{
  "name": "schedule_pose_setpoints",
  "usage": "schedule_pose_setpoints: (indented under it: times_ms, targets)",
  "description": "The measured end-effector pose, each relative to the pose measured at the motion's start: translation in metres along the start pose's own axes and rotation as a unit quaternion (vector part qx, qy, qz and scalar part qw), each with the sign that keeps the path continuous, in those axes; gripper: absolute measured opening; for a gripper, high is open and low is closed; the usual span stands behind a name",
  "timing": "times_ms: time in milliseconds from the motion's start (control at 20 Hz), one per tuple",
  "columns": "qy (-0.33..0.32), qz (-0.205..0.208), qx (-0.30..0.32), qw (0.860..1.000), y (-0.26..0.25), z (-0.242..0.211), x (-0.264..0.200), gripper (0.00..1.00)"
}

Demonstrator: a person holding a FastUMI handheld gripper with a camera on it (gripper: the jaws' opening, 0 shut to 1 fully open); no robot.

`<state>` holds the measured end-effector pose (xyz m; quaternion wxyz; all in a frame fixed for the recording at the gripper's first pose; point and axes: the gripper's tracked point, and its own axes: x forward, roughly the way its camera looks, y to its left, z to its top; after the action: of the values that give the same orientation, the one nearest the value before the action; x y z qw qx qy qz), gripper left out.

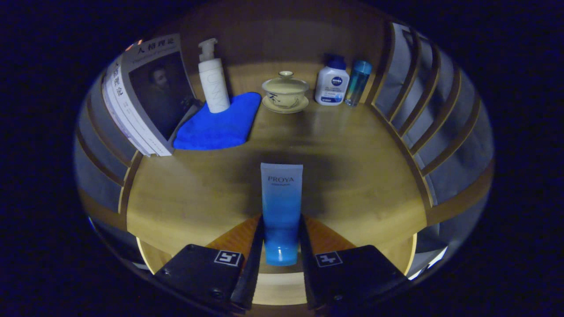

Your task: Pull open the drawer, take out the items inside it, and place them on the countertop above the cabinet.

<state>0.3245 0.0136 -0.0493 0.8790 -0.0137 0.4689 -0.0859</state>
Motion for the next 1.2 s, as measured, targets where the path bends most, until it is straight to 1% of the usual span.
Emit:
schedule_pose_setpoints:
  times_ms: [150,200,250,300,400,550,600,700,750,850,950,1050,1200]
  targets:
    - [-0.019,0.010,0.013,1.000,-0.003,0.002,0.000,0.51]
    - [-0.030,0.012,0.021,0.999,-0.006,0.003,-0.004,0.56]
    - [-0.039,0.024,0.033,0.998,-0.005,0.006,-0.008,0.61]
    - [-0.048,0.033,0.043,0.997,-0.002,0.004,-0.014,0.64]
    - [-0.072,0.051,0.051,0.995,0.000,0.000,-0.030,0.65]
    - [-0.118,0.078,0.039,0.989,0.004,-0.012,-0.054,0.67]
    - [-0.136,0.080,0.039,0.987,0.003,-0.019,-0.065,0.68]
    - [-0.169,0.090,0.030,0.981,0.005,-0.036,-0.085,0.80]
    - [-0.190,0.092,0.017,0.977,0.006,-0.044,-0.095,0.81]
    - [-0.249,0.097,0.006,0.964,0.006,-0.058,-0.118,0.81]
    - [-0.294,0.103,0.001,0.950,0.006,-0.081,-0.141,0.82]
    - [-0.342,0.110,-0.005,0.933,0.007,-0.100,-0.166,0.99]
    - [-0.399,0.103,-0.006,0.911,0.002,-0.127,-0.186,1.00]
